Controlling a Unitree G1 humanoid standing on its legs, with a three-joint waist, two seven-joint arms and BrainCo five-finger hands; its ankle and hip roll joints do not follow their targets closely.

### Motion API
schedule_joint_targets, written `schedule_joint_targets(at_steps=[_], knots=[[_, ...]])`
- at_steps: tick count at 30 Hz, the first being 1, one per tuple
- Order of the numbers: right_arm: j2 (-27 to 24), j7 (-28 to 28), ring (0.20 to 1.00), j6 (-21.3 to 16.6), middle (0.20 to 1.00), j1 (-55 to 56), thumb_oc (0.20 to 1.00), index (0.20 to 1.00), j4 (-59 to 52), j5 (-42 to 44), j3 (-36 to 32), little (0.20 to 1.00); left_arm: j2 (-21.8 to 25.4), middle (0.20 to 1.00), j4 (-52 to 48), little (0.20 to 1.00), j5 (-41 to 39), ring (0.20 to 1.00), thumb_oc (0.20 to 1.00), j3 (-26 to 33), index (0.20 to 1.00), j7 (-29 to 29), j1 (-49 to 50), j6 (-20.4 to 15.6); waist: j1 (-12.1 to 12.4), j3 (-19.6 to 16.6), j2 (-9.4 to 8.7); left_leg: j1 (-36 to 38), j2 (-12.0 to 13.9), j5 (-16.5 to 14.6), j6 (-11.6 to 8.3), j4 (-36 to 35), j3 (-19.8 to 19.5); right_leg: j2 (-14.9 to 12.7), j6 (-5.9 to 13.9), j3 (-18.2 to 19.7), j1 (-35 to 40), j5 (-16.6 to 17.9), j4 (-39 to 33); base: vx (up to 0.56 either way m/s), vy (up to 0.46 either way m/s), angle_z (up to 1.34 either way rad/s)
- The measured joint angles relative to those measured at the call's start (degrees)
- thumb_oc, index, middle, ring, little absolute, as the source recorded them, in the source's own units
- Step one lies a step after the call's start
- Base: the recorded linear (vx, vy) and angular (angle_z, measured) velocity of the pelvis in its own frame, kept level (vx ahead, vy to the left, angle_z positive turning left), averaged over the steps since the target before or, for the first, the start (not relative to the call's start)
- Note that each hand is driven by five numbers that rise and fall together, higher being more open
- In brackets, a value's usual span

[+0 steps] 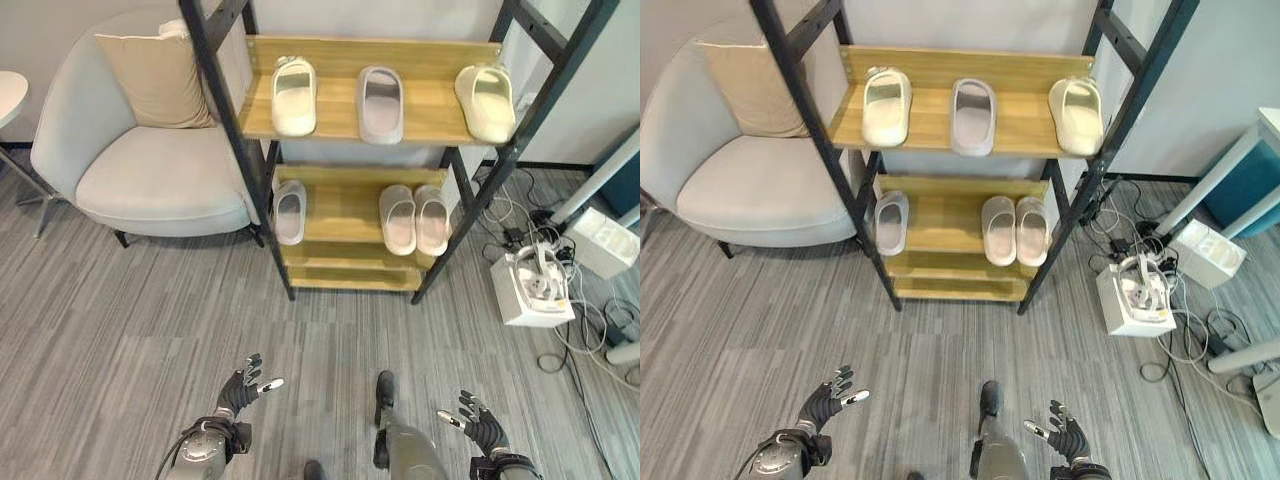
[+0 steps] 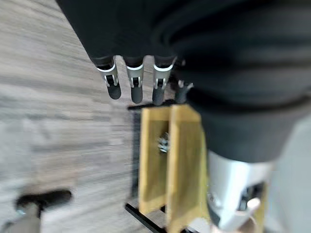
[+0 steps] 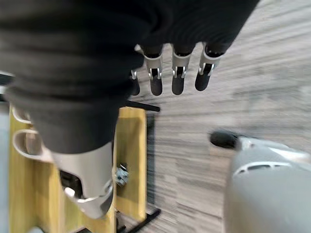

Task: Arrange the slippers neatly on the shoe rack.

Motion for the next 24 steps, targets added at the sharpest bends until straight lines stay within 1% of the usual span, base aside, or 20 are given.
schedule_joint_targets(at_steps=[1,2,3,4,5,6,7,8,9,10,11,12,14,16,17,19,20,21,23,24], knots=[[-0.7,0.0,1.000,-0.2,1.000,-0.1,1.000,1.000,-0.6,0.0,0.0,1.000,-0.5,1.000,-0.1,1.000,0.0,1.000,1.000,0.0,1.000,-0.1,0.7,0.0,0.5,-1.2,0.21,-1.1,1.2,0.2,-0.23,3.9,0.1,1.8,-2.16,0.0,1.4,-0.6,-1.0,0.30,-0.341,-0.29],[-1.3,0.1,1.000,-0.7,1.000,-0.6,1.000,1.000,-0.6,0.1,0.1,1.000,-0.8,1.000,0.0,1.000,0.0,1.000,1.000,0.1,1.000,-0.2,1.1,0.0,0.5,-1.7,0.70,-2.3,2.6,-0.1,-0.75,8.2,-0.7,2.9,-2.17,-0.2,2.6,-2.6,-1.4,0.24,-0.283,-0.43],[-2.7,0.1,1.000,-0.6,1.000,-0.9,1.000,1.000,-1.3,0.1,0.1,1.000,-1.2,1.000,-0.2,1.000,-0.2,1.000,1.000,0.1,1.000,-0.3,1.3,0.0,1.0,-2.0,1.01,-9.5,4.4,0.2,-1.01,25.3,-4.5,5.2,-5.27,1.3,4.9,-4.1,-1.5,0.15,-0.189,-0.49],[-3.3,0.2,1.000,-0.6,1.000,-1.1,1.000,1.000,-1.9,0.1,0.1,1.000,-1.3,1.000,-0.2,1.000,-0.2,1.000,1.000,0.1,1.000,-0.3,1.1,0.0,1.9,-2.0,0.87,-12.8,4.4,0.2,-1.42,31.6,-7.1,6.0,-6.08,1.8,5.4,-4.6,-1.4,0.15,-0.146,-0.50],[-3.5,0.1,1.000,-0.6,1.000,-1.7,1.000,1.000,-1.8,0.2,0.1,1.000,-1.1,1.000,-0.1,1.000,-0.2,1.000,1.000,0.1,1.000,-0.3,0.5,0.0,2.1,-1.9,0.61,-15.9,3.8,-0.3,-2.07,35.1,-9.2,6.4,-6.48,2.0,6.1,-4.9,-1.6,0.10,-0.052,-0.42],[-3.7,0.0,1.000,-0.6,1.000,-2.0,1.000,1.000,-1.8,0.5,0.1,1.000,-1.1,1.000,0.1,1.000,-0.3,1.000,1.000,0.2,1.000,-0.2,-0.2,0.0,2.0,-1.6,0.14,-18.3,3.5,-0.6,-2.48,35.2,-9.8,6.6,-6.48,2.1,6.6,-4.9,-1.5,0.19,-0.064,-0.19],[-3.7,0.0,1.000,-0.5,1.000,-2.2,1.000,1.000,-1.7,0.6,0.1,1.000,-1.1,1.000,0.1,1.000,-0.3,1.000,1.000,0.2,1.000,-0.2,-0.4,0.0,2.1,-1.4,-0.24,-20.4,3.2,-0.7,-2.40,33.8,-9.8,6.6,-6.48,2.4,7.4,-5.5,-1.7,0.20,-0.034,-0.04],[-3.7,-0.1,1.000,-0.5,1.000,-2.3,1.000,1.000,-1.7,1.0,0.1,1.000,-1.1,1.000,0.0,1.000,-0.3,1.000,1.000,0.2,1.000,-0.2,-1.0,0.0,2.0,-0.9,-1.28,-21.6,2.6,-0.9,-2.13,30.2,-9.0,6.0,-6.09,3.0,9.0,-6.8,-2.6,0.21,0.017,0.09],[-3.7,-0.3,1.000,-0.5,1.000,-2.2,1.000,1.000,-1.0,1.2,0.0,1.000,-1.3,1.000,0.1,1.000,-0.3,1.000,1.000,0.1,1.000,-0.1,-1.9,0.0,2.1,-0.1,-2.23,-23.5,2.5,-0.4,-2.04,17.7,-6.8,6.0,-5.38,3.1,11.8,-7.5,-4.9,0.19,0.056,0.04],[-3.6,-0.3,1.000,-0.5,1.000,-2.6,1.000,1.000,-0.1,1.2,0.0,1.000,-1.4,1.000,0.1,1.000,-0.3,1.000,1.000,0.0,1.000,-0.1,-2.0,0.0,2.2,0.1,-2.38,-24.0,2.5,0.5,-1.91,11.1,-6.0,6.2,-4.27,3.3,12.3,-8.3,-4.9,0.18,0.068,-0.01],[-3.6,-0.3,1.000,-0.5,1.000,-2.7,1.000,1.000,0.1,1.3,0.0,1.000,-1.4,1.000,0.2,1.000,-0.3,1.000,1.000,0.1,1.000,-0.1,-2.1,0.0,2.2,0.1,-2.36,-23.9,2.5,1.3,-1.72,9.2,-6.0,6.3,-4.40,3.0,12.4,-8.2,-4.9,0.17,0.061,-0.36],[-3.6,-0.7,1.000,-0.5,1.000,-3.3,1.000,1.000,1.0,1.7,0.2,1.000,-1.3,1.000,0.5,1.000,-0.3,1.000,1.000,0.1,1.000,0.0,-2.2,0.0,3.5,0.6,-1.43,-25.7,3.5,6.9,-2.43,0.7,-5.7,7.7,-4.10,3.1,14.2,-9.6,-4.9,0.16,0.056,-0.33],[-3.6,-1.4,1.000,-0.5,1.000,-3.2,1.000,1.000,1.1,2.2,0.1,1.000,-1.4,1.000,1.2,1.000,-0.3,1.000,1.000,0.1,1.000,0.2,-2.6,0.0,3.3,1.4,-0.18,-26.3,4.4,11.5,-2.46,-5.8,-4.5,9.2,-4.72,2.8,16.3,-10.6,-4.9,0.14,0.079,-0.22],[-3.3,-1.3,1.000,-0.4,1.000,-3.3,1.000,1.000,1.0,2.2,0.2,1.000,-1.2,1.000,1.5,1.000,-0.3,1.000,1.000,0.4,1.000,0.6,-2.1,0.0,3.9,1.2,-0.09,-26.4,4.4,14.0,-1.59,-5.9,-3.8,9.6,-4.29,2.8,17.2,-11.2,-4.9,0.21,0.130,-0.38],[-3.3,-1.3,1.000,-0.5,1.000,-3.2,1.000,1.000,0.5,2.2,0.0,1.000,-1.1,1.000,1.5,1.000,-0.3,1.000,1.000,0.2,1.000,0.6,-2.0,0.1,3.9,1.0,0.01,-25.1,3.9,14.4,-0.94,-5.4,-2.8,9.2,-4.01,3.0,18.2,-11.7,-4.9,0.28,0.173,-0.41],[-3.2,-1.3,1.000,-0.5,1.000,-2.3,1.000,1.000,0.2,2.2,0.0,1.000,-1.5,1.000,1.6,1.000,-0.3,1.000,1.000,0.1,1.000,0.8,-1.9,0.1,3.3,1.1,-0.59,-21.6,2.7,14.9,-0.19,-4.9,-0.9,8.3,-2.94,2.9,20.3,-13.1,-4.9,0.17,0.127,-0.07],[-3.1,-1.3,1.000,-0.5,1.000,-1.9,1.000,1.000,0.2,2.2,0.0,1.000,-1.7,1.000,1.5,1.000,-0.2,1.000,1.000,0.1,1.000,0.8,-1.9,0.1,2.8,0.8,-0.08,-19.3,2.2,15.0,0.02,-5.9,-0.6,8.1,-2.38,2.9,21.2,-13.4,-4.9,0.13,0.125,0.12],[-3.2,-1.3,1.000,-0.4,1.000,-1.1,1.000,1.000,0.2,2.2,0.0,1.000,-1.8,1.000,1.4,1.000,-0.3,1.000,1.000,0.1,1.000,0.8,-1.8,0.1,2.5,0.6,-0.21,-17.9,1.9,14.8,0.22,-6.3,0.0,8.0,-1.82,2.9,21.7,-13.8,-4.9,0.12,0.129,0.10],[-2.9,-1.3,1.000,-0.4,1.000,-0.1,1.000,1.000,0.5,2.2,0.0,1.000,-1.8,1.000,1.3,1.000,-0.3,1.000,1.000,0.1,1.000,0.8,-1.9,0.0,1.7,-0.5,1.04,-15.2,1.4,15.4,2.57,-8.7,0.1,8.1,-0.70,2.9,22.2,-14.6,-4.8,0.09,0.113,0.18],[-2.1,-1.0,1.000,0.0,1.000,0.2,1.000,1.000,0.6,2.2,0.1,1.000,-1.7,1.000,1.0,1.000,-0.3,1.000,1.000,0.1,1.000,0.9,-2.4,0.0,1.7,-0.3,0.77,-14.6,0.3,16.6,4.07,-8.9,-0.5,6.8,1.05,2.8,21.3,-15.7,-2.0,0.10,0.135,0.33]])
